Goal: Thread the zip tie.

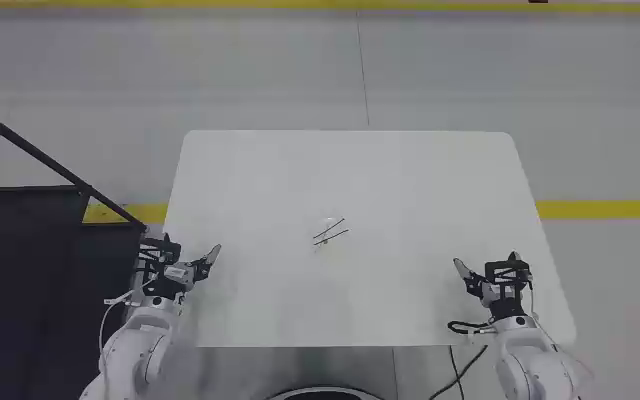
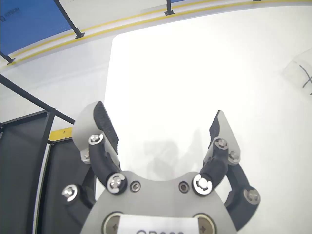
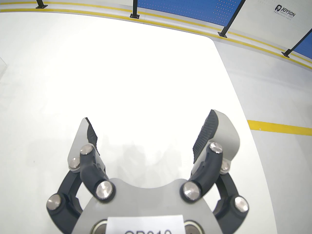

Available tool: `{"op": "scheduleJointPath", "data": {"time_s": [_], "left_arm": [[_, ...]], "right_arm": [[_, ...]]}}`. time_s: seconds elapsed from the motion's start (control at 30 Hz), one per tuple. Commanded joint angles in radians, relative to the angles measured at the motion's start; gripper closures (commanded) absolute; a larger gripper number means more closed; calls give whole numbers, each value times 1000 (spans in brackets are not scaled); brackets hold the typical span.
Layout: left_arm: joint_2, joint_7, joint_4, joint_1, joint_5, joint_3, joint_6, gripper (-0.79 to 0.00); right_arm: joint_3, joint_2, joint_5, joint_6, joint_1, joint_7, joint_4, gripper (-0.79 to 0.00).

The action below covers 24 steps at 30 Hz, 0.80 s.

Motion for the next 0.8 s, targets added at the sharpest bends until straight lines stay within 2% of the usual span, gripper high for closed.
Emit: {"op": "scheduleJointPath", "data": {"time_s": [0.0,0.37,0.53,0.63,0.77], "left_arm": [[0,0,0,0,0,0,0,-784],[-3,60,-13,3,-16,-1,-41,-785],[-3,55,-19,-8,-82,-16,-112,-785],[-2,32,-2,-23,-171,-36,-187,-785],[1,-4,37,-56,-285,-58,-300,-785]], "right_arm": [[0,0,0,0,0,0,0,-784],[-6,0,1,-13,6,3,-5,-785],[-9,4,60,-170,47,70,-14,-785],[-9,5,138,-223,86,163,-19,-785],[-24,9,267,-373,165,299,2,-785]]}}
